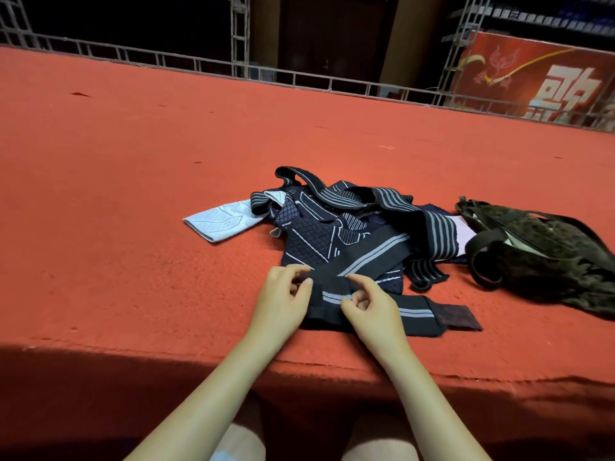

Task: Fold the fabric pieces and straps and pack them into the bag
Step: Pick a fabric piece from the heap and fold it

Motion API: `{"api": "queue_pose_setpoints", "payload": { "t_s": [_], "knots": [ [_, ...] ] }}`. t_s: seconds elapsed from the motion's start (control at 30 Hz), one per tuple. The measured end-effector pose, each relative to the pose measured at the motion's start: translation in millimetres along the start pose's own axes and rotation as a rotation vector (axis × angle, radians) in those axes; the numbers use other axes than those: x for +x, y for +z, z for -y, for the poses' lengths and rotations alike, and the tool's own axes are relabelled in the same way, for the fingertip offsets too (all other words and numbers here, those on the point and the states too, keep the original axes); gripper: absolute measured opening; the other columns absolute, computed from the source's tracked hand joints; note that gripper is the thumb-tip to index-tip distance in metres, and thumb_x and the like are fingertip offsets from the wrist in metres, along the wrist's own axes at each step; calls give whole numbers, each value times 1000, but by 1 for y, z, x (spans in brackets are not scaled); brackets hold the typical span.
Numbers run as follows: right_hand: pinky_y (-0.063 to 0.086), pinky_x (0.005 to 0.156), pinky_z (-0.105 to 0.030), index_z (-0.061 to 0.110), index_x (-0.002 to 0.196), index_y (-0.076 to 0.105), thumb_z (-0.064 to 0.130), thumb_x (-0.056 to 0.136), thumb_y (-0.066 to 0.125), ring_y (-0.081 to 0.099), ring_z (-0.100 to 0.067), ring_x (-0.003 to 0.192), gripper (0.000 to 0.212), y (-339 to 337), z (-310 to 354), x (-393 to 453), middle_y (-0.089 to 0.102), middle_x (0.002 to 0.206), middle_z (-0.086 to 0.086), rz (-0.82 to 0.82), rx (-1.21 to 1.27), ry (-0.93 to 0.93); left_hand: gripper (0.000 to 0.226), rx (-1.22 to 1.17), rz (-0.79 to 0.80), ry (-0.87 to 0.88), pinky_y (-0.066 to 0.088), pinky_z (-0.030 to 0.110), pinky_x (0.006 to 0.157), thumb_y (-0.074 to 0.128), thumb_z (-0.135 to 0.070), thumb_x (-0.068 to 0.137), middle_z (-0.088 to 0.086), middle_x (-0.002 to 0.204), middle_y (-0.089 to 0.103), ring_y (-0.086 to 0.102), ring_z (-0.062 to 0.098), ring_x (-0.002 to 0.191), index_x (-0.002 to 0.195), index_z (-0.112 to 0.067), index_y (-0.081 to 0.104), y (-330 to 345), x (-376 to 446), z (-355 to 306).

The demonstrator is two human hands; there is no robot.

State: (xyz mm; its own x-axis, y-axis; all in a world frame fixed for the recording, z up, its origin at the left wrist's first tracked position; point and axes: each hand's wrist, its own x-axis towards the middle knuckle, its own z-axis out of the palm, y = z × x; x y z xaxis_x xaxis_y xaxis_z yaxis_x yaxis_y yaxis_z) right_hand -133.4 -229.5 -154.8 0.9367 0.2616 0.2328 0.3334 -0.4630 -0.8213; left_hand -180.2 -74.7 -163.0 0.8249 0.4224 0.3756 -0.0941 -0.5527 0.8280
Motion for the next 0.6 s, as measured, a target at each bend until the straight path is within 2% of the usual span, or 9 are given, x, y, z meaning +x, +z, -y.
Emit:
{"api": "queue_pose_setpoints", "payload": {
  "t_s": [0.07,0.17,0.3,0.4,0.47,0.53,0.6],
  "knots": [
    [41,66,-24,30,112,61,8,80,61,43,-3,55,39,-1,0,0,50,64,9,-3,71,0,26,112,18,-32,41,22,75,56,-29,91,-2,95,59,54,6,76,115,-20,59,1,-1,-3],
    [39,65,-22,33,110,59,5,81,59,42,-3,57,40,-2,-1,-3,48,67,10,19,140,-21,40,282,113,7,42,30,77,57,-40,87,-2,98,65,58,17,89,123,-24,54,3,-3,-2],
    [41,72,-17,29,119,60,6,82,61,45,-2,65,43,-2,-5,-4,50,77,12,43,106,-86,40,95,171,-52,42,22,73,64,-29,85,-8,90,58,53,2,71,124,-30,52,-1,-4,-1],
    [40,79,-9,22,127,59,5,82,67,50,1,91,49,0,-5,-5,48,102,10,63,29,-241,38,-44,165,-38,45,20,77,63,-17,85,-8,95,62,56,-3,77,119,-30,53,-3,-4,0],
    [42,79,-10,16,124,62,9,81,68,51,-6,100,44,2,-3,-5,48,109,7,31,-26,-347,39,-186,112,-52,45,17,79,61,-7,86,-10,99,63,58,-7,83,116,-30,53,-4,-3,1],
    [45,86,-17,14,119,66,14,80,66,53,-11,103,39,5,-1,-4,52,109,5,33,-83,-426,40,-327,28,-93,45,10,76,60,0,86,-10,99,63,59,-10,81,116,-25,54,-7,-2,1],
    [46,87,-19,13,117,68,11,83,66,56,-7,94,34,9,4,-5,56,105,5,114,-73,-400,38,-456,-64,-161,47,10,71,61,0,86,-2,96,65,61,-1,79,117,-20,56,-9,0,0]
  ]
}}
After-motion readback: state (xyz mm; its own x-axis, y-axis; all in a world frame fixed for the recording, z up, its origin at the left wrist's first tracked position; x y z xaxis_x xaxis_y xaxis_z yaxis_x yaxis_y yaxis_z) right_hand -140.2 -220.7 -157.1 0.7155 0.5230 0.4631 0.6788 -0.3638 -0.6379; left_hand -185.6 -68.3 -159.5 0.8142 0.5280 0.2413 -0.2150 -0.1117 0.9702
